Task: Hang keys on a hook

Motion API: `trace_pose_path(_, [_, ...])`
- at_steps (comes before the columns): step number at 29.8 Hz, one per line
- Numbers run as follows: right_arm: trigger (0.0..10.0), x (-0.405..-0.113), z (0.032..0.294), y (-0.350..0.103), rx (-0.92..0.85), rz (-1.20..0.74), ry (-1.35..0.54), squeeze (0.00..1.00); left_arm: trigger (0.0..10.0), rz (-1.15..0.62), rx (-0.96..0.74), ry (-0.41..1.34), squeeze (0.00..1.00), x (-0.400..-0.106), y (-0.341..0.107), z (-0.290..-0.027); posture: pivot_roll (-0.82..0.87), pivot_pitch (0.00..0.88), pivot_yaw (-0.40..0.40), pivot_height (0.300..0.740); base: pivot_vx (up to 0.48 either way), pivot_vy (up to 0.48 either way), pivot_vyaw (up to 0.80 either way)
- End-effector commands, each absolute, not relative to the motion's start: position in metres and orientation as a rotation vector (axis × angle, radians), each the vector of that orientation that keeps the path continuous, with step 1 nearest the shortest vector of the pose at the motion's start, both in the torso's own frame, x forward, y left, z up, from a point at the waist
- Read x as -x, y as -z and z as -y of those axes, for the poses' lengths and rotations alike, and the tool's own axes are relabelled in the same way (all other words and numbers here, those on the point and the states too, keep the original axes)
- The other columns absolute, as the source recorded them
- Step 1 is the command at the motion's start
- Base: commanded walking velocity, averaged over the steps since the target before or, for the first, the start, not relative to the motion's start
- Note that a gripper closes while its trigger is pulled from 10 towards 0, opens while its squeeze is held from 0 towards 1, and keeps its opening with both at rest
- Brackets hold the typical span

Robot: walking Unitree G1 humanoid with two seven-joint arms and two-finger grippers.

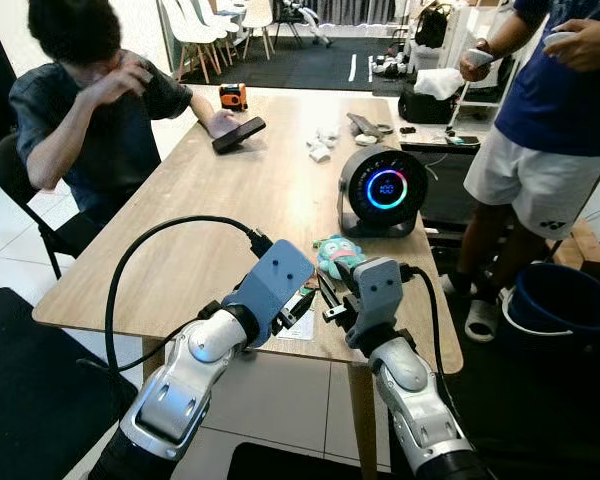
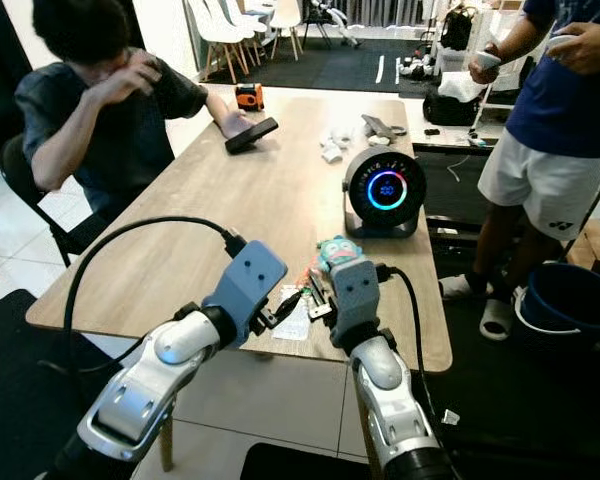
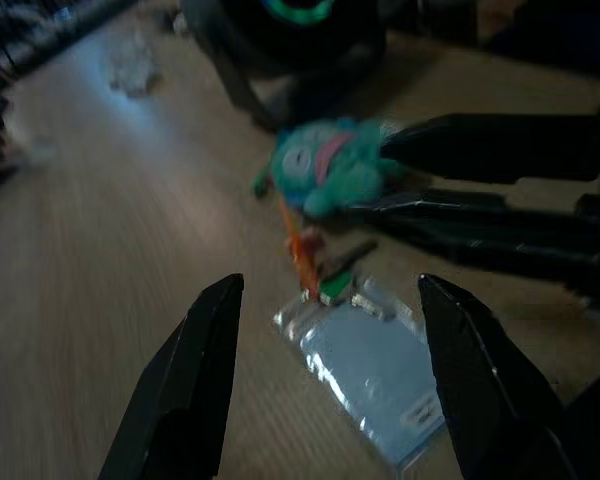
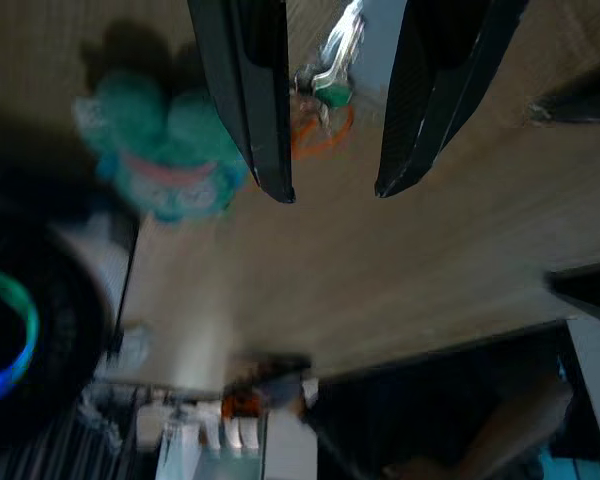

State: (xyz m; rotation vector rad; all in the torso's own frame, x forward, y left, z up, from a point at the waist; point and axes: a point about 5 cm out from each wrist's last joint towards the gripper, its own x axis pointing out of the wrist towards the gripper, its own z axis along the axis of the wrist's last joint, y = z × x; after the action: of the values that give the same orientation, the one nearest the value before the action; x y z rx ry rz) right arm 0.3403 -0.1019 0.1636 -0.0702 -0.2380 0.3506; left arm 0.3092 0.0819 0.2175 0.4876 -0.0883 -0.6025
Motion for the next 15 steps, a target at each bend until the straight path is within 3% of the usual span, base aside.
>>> trace_pose_path(1, [10.0,-0.342,0.107,-0.154,0.051,0.185,-0.333,0.00,10.0,0.049,-0.512,0.612,0.00,-0.311,-0.213,-0.085,0.16,0.209,0.044,0.740,0.000,0.000,0.00])
trace_pose_path(5, [10.0,-0.350,0.102,-0.148,0.116,0.154,-0.350,0.00,10.0,0.027,-0.479,0.620,0.00,-0.317,-0.209,-0.078,0.16,0.205,0.044,0.740,0.000,0.000,0.00])
trace_pose_path(15, [10.0,-0.374,0.093,-0.159,0.153,0.088,-0.374,0.00,10.0,-0.029,-0.303,0.362,0.00,-0.312,-0.201,-0.135,0.18,0.193,-0.006,0.740,0.000,0.000,0.00])
